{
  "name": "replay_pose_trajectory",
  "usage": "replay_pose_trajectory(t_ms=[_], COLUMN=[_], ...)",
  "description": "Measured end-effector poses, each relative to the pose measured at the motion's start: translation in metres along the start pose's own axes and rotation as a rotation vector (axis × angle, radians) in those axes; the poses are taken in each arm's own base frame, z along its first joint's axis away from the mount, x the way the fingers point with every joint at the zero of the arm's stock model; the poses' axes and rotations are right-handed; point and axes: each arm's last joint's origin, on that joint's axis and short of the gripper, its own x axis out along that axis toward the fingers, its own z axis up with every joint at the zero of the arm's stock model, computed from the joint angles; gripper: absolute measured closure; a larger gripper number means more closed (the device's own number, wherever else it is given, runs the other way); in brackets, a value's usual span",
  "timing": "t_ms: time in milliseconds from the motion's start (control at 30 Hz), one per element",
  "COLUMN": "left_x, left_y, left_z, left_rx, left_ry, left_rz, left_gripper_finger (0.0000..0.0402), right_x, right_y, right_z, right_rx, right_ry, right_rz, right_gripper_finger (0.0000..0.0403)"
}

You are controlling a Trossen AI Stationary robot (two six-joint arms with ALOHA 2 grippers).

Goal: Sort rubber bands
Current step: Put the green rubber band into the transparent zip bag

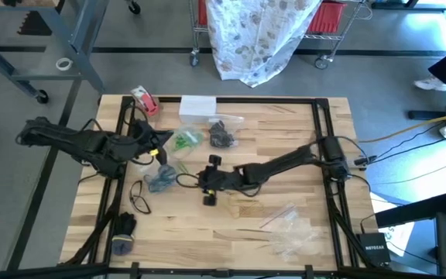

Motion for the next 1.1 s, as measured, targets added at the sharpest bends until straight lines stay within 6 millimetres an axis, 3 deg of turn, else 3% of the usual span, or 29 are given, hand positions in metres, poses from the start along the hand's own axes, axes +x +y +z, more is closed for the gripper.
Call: replay_pose_trajectory(t_ms=[233,500,667,1100], left_x=[0.005,0.008,0.01,0.015], left_y=[0.001,0.0,-0.002,-0.005], left_z=[-0.002,-0.004,-0.006,-0.011], left_rx=[0.02,-0.021,-0.035,-0.01], left_ry=[0.016,0.025,0.031,0.052], left_rz=[0.028,0.04,0.045,0.058], left_gripper_finger=[0.0402,0.0402,0.0402,0.0402], right_x=[0.055,0.085,0.097,0.125], right_y=[-0.027,-0.052,-0.05,-0.038], right_z=[-0.031,-0.052,-0.063,-0.047], right_rx=[0.132,0.185,0.162,0.099], right_ry=[-0.043,-0.094,-0.105,0.026], right_rz=[0.011,0.051,0.09,0.105], right_gripper_finger=[0.0248,0.0248,0.0249,0.0252])
